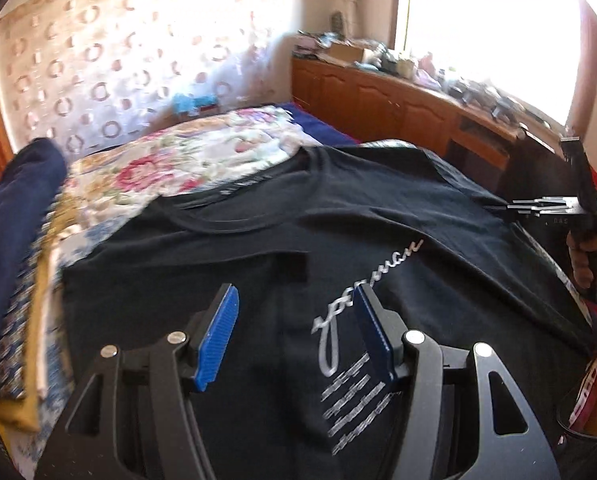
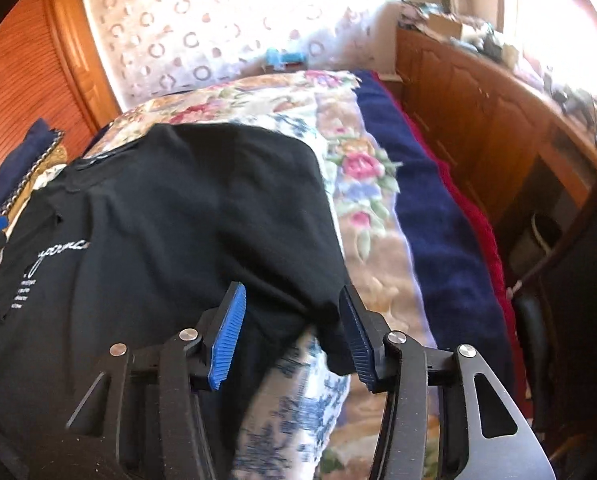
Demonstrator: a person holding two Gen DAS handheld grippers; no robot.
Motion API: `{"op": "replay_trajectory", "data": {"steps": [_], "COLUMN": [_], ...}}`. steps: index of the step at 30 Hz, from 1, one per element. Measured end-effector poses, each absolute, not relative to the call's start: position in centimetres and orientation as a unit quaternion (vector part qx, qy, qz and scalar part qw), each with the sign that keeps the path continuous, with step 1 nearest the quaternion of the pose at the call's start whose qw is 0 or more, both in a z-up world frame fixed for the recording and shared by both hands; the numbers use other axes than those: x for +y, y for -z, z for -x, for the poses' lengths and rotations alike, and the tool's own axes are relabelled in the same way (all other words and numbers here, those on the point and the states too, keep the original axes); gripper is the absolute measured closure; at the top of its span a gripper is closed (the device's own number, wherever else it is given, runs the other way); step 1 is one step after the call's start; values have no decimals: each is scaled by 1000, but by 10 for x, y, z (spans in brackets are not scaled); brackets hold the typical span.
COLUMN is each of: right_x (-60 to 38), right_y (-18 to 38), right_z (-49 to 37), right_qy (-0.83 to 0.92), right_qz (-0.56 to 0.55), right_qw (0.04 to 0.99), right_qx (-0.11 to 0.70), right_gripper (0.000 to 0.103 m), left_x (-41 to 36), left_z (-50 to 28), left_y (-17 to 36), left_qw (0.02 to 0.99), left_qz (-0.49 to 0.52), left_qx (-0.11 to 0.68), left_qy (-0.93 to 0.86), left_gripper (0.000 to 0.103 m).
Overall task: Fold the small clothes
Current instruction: 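Move the right gripper to the opposite shirt side edge and grasp it, then fold the grasped side over the shirt body with the right gripper, release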
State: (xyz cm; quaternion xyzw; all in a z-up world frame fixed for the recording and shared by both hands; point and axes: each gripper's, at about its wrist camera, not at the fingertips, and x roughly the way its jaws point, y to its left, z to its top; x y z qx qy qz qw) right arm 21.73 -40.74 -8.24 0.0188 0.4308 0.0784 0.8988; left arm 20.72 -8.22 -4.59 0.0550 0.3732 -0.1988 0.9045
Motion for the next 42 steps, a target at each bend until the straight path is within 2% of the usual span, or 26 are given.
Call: {"op": "replay_trajectory", "data": {"steps": [5,12,15,18,25,30,33,37,38,40,41,42], "right_x": [-423,-425,-422,-419,-391,-360,-336,-308,-306,-306,-309,-313], "right_y": [88,86,84,77,35,15,20,56,62,71,72,70], "right_z": [-222,-223,-224,-222,-216,-217,-216,-218,-217,-215,-214,-212], "right_qy": [-85,-112,-105,-91,-92,-147,-179,-189,-185,-177,-173,-172], "right_qz": [-50,-68,-55,-41,8,13,16,38,41,42,36,27], "right_qw": [895,893,896,904,930,927,915,890,887,883,883,884], "right_qx": [434,430,429,415,355,345,360,413,421,432,434,433], "right_gripper": [63,87,94,97,97,97,97,97,95,82,69,61], "left_x": [-100,-108,-107,-106,-106,-107,-107,-108,-109,-110,-110,-110], "left_z": [-218,-213,-214,-216,-217,-217,-217,-217,-217,-217,-216,-216], "left_y": [65,76,77,78,79,79,79,80,80,80,80,80], "left_qw": [887,881,881,881,881,881,881,881,880,880,880,880], "left_qz": [-72,-98,-95,-96,-93,-93,-93,-93,-93,-94,-94,-94], "left_qx": [404,413,414,414,414,415,414,414,414,414,414,414], "left_qy": [212,207,209,209,209,210,210,210,211,212,212,213], "left_gripper": [43,43,43,42,41,40,40,39,38,38,38,37]}}
